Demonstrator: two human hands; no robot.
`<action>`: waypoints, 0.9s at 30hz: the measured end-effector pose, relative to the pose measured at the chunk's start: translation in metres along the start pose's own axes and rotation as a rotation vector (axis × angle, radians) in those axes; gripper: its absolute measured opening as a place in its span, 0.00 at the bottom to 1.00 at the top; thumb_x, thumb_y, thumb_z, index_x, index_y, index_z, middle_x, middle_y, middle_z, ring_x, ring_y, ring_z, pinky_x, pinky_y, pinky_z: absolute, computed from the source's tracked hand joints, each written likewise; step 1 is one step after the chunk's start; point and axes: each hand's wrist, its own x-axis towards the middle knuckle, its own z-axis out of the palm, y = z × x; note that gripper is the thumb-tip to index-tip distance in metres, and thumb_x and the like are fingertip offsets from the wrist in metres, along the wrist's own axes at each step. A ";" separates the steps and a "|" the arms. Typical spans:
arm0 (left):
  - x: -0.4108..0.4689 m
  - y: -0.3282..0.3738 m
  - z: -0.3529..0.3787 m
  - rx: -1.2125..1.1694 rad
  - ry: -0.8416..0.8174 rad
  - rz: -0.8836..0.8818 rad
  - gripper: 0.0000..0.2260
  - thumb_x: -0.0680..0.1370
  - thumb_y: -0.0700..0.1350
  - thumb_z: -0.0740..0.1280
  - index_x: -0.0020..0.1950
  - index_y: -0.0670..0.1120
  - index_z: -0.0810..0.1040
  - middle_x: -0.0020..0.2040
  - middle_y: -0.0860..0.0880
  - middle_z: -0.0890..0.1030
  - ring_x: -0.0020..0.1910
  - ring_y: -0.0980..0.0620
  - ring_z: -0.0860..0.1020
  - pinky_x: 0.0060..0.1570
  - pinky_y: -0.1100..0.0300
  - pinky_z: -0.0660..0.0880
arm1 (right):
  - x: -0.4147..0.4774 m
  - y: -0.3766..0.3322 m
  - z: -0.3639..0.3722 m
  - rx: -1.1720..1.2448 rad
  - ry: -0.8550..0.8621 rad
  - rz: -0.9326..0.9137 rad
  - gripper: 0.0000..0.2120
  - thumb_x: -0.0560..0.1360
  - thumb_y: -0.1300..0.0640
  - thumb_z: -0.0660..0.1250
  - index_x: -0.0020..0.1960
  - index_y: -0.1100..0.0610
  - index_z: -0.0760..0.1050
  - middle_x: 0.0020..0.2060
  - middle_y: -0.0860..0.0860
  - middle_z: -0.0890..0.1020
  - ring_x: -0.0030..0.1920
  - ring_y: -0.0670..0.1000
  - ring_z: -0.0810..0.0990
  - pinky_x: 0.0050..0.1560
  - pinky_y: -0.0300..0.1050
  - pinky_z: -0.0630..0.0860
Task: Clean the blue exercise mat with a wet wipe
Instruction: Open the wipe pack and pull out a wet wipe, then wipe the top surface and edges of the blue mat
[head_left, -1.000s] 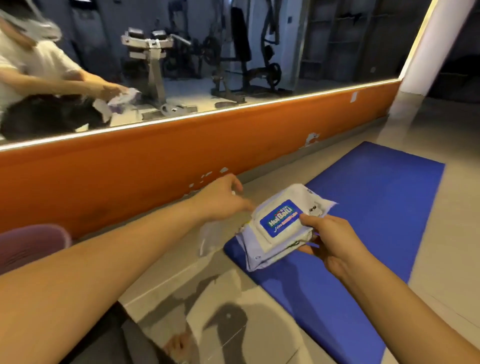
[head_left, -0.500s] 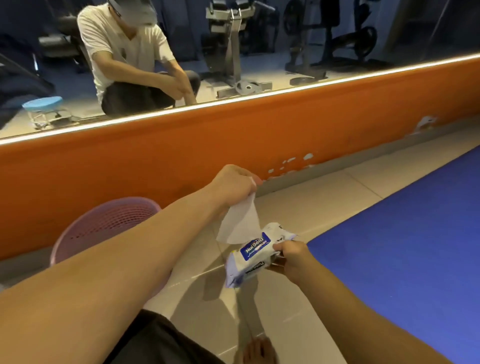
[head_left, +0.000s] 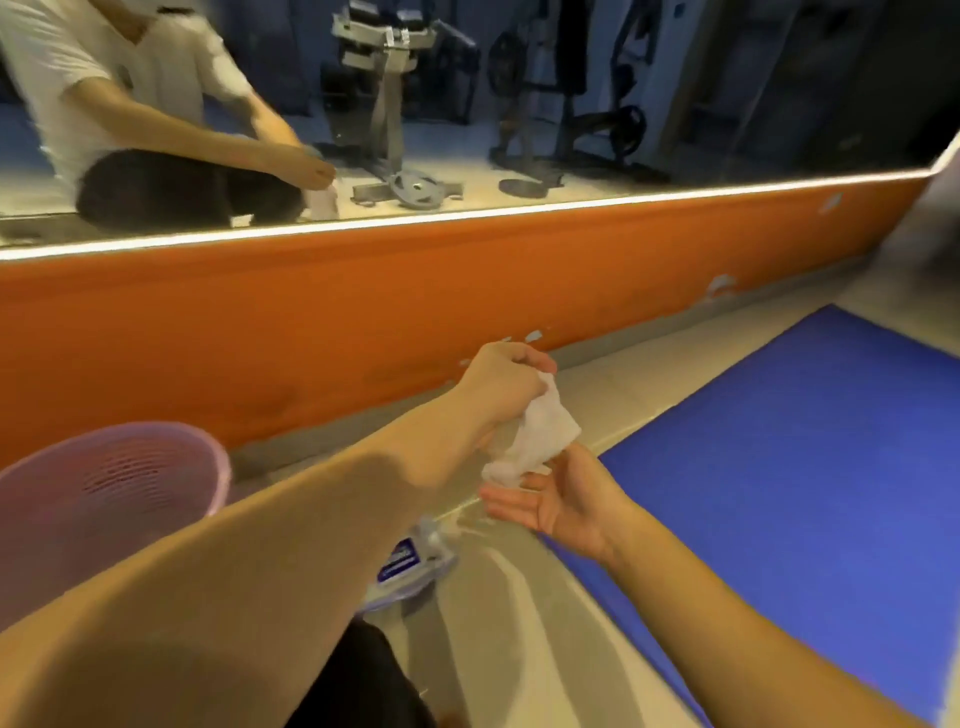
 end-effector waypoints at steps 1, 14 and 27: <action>0.004 0.008 0.012 -0.011 -0.009 0.043 0.13 0.77 0.31 0.64 0.54 0.43 0.84 0.58 0.45 0.79 0.53 0.50 0.79 0.51 0.61 0.77 | -0.018 -0.019 -0.008 -0.018 0.032 -0.034 0.21 0.83 0.48 0.60 0.66 0.63 0.74 0.62 0.68 0.80 0.59 0.69 0.81 0.58 0.64 0.80; -0.018 0.060 0.215 0.305 -0.766 0.413 0.22 0.74 0.66 0.71 0.48 0.47 0.83 0.38 0.51 0.77 0.36 0.51 0.73 0.39 0.52 0.71 | -0.194 -0.106 -0.159 -0.054 0.868 -0.418 0.11 0.79 0.65 0.64 0.59 0.70 0.75 0.46 0.66 0.82 0.48 0.66 0.85 0.51 0.61 0.82; 0.036 0.015 0.265 0.629 -0.645 0.250 0.12 0.75 0.46 0.75 0.37 0.40 0.83 0.29 0.48 0.70 0.31 0.49 0.64 0.32 0.56 0.62 | -0.132 -0.084 -0.253 -0.409 0.551 -0.143 0.03 0.77 0.66 0.70 0.48 0.60 0.82 0.44 0.58 0.86 0.40 0.53 0.85 0.38 0.45 0.81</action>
